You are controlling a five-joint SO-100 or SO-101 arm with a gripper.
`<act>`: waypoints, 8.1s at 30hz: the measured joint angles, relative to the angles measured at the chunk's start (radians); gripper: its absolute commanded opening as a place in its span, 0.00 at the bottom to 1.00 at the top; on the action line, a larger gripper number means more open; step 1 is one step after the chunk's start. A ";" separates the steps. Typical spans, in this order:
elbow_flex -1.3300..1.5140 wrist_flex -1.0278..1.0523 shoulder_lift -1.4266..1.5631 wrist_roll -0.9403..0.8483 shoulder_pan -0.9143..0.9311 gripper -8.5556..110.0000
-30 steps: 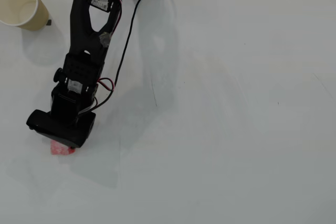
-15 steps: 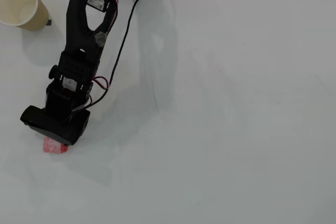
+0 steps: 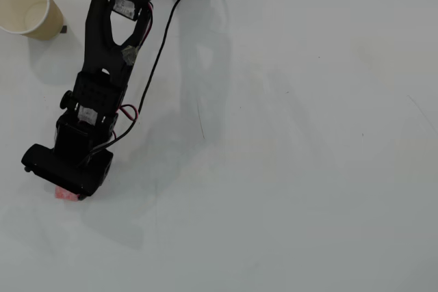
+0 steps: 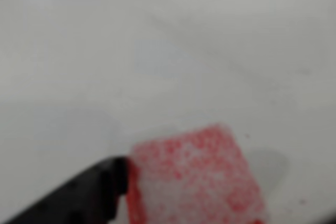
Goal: Pick up the cube and drop it in the cup.
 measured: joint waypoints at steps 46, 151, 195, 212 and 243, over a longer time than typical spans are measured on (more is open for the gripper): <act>-0.091 0.000 -0.103 0.000 0.000 0.25; 1.279 0.057 1.839 0.000 0.459 0.14; 1.092 0.466 1.601 0.000 0.727 0.10; 0.934 0.586 1.419 0.000 0.726 0.09; 0.893 0.634 1.358 0.000 0.701 0.09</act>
